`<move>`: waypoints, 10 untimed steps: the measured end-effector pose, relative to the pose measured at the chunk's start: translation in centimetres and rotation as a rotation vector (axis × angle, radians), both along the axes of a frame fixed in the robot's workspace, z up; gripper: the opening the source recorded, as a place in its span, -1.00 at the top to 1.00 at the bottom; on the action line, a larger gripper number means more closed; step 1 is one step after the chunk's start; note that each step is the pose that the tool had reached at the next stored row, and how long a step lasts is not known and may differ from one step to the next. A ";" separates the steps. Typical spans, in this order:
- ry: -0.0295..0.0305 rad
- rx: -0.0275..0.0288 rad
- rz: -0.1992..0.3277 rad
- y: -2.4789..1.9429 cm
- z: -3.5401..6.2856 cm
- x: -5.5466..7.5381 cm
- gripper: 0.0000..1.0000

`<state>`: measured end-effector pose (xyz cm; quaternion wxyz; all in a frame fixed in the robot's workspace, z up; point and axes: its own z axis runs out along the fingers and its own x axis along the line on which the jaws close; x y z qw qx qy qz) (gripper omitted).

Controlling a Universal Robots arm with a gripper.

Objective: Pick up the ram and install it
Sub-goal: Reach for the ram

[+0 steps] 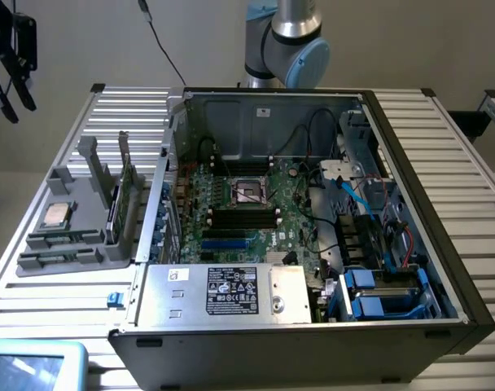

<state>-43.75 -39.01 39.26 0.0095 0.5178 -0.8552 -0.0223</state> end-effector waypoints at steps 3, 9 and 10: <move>0.0000 0.0000 0.055 0.00 0.00 0.0 0.29; -0.0001 0.0001 0.164 0.00 -0.01 0.0 0.29; -0.0001 0.0000 0.181 0.00 -0.01 0.0 0.29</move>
